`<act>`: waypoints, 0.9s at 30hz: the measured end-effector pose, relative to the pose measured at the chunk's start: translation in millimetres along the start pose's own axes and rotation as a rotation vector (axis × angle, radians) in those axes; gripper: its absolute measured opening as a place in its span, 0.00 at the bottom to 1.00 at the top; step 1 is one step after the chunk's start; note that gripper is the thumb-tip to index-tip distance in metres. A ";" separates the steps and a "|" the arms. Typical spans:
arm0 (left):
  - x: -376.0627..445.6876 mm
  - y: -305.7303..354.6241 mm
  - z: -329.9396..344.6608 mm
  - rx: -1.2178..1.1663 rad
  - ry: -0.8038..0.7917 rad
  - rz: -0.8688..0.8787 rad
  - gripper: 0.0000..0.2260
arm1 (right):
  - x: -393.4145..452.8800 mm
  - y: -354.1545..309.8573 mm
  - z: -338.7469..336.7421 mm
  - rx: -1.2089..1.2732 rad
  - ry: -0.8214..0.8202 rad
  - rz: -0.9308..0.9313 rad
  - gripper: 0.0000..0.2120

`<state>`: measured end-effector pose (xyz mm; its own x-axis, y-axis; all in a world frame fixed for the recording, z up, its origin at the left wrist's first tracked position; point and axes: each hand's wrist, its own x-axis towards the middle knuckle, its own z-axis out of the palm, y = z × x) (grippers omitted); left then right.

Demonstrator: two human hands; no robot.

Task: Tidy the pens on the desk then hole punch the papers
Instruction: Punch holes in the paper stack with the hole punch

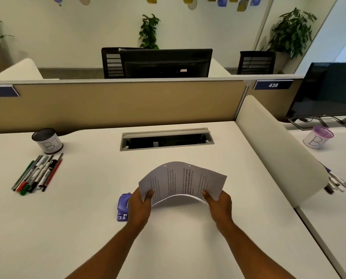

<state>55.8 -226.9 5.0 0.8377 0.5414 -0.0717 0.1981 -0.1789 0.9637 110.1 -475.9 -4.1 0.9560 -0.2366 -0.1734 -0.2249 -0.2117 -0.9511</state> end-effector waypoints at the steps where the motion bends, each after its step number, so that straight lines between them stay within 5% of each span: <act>1: -0.1 -1.2 0.3 0.008 -0.006 -0.007 0.08 | -1.1 0.6 0.0 -0.003 0.001 -0.005 0.18; 11: 13.1 17.9 -8.1 0.125 -0.119 0.013 0.04 | 5.8 -12.7 -8.3 -0.030 0.020 -0.031 0.16; 15: 23.3 32.3 -16.6 0.061 -0.153 -0.054 0.09 | 13.2 -28.2 -9.1 -0.056 0.108 0.064 0.37; 17: 22.3 37.1 -16.0 -0.021 -0.158 -0.115 0.10 | 10.2 -34.2 -3.5 0.120 0.093 0.205 0.44; 22: 8.2 39.4 -4.5 -0.188 -0.175 -0.235 0.14 | -7.8 -48.2 18.4 0.640 -0.194 0.282 0.24; 27: -4.1 35.7 1.6 -0.347 -0.237 -0.287 0.16 | -10.8 -70.0 34.7 0.748 -0.174 0.166 0.21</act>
<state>60.2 -236.8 39.3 0.8748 0.3201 -0.3636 0.2902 0.2547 0.9224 122.0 -425.6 55.5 0.9505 -0.0444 -0.3075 -0.2402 0.5226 -0.8180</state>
